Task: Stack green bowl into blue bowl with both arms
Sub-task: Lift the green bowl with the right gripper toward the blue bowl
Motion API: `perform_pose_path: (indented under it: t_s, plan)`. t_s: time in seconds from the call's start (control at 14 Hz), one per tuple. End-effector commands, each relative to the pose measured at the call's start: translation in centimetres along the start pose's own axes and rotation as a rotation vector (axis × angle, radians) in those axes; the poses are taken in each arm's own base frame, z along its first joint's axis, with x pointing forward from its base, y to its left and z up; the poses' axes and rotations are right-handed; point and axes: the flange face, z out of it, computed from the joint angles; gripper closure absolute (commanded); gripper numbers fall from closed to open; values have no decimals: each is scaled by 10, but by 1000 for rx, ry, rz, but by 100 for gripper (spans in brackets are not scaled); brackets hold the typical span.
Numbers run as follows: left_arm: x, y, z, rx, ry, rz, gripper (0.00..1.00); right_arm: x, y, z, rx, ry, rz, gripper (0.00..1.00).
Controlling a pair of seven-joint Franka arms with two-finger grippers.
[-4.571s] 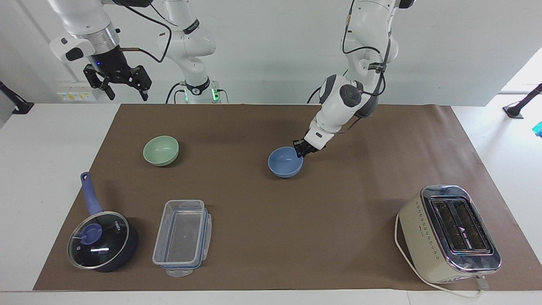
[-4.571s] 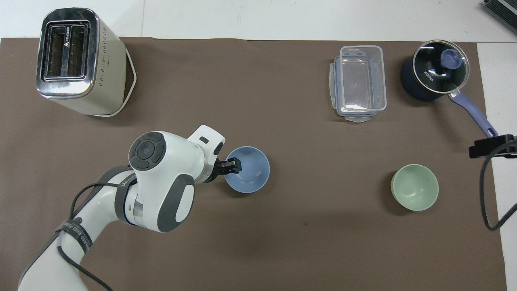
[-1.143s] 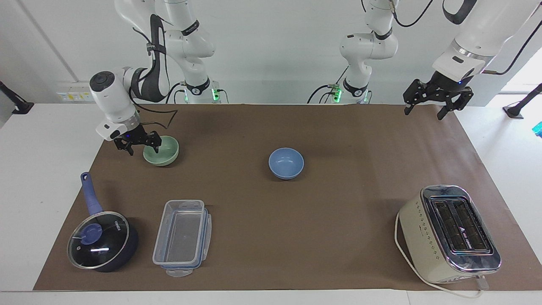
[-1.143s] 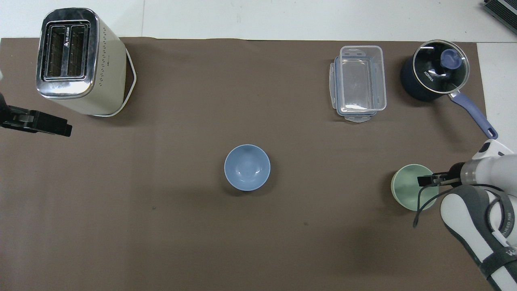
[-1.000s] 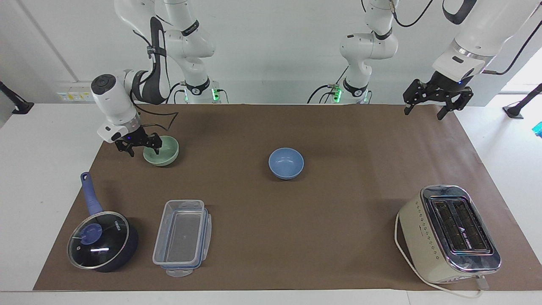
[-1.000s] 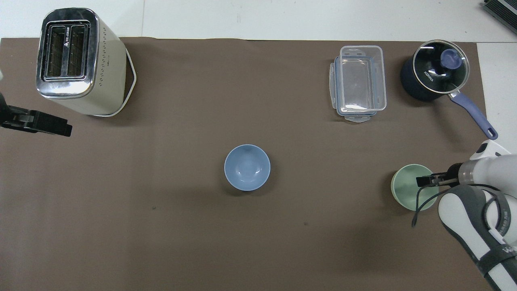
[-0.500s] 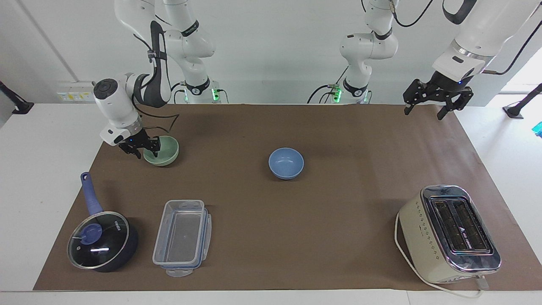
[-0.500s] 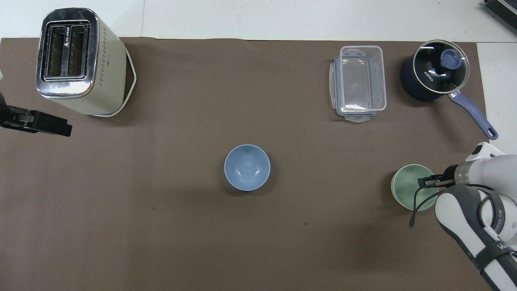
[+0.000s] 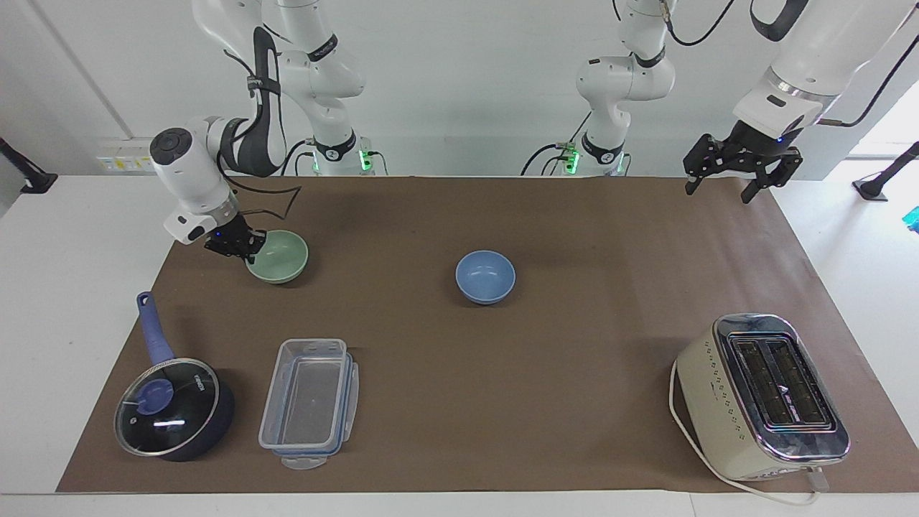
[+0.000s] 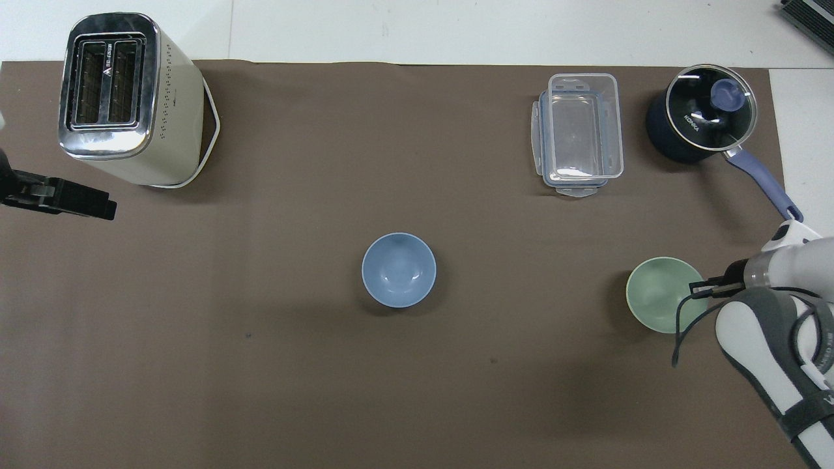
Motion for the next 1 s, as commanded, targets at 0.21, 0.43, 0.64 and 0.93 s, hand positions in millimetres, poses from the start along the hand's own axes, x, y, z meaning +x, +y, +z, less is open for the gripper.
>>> perform_pose_path:
  t_s: [0.21,0.43,0.64,0.93]
  plan:
    - [-3,-4,-7,19,-7,4,0,31,-47,-87,57,-16,-11,100]
    - [-3,-4,-7,19,-7,5,0,50,-110,-113,115,-7,14,100]
    - [-3,-4,-7,19,-7,4,0,66,-172,-126,184,25,60,100]
    - [-3,-4,-6,19,-9,5,0,82,-295,-130,198,63,141,100]
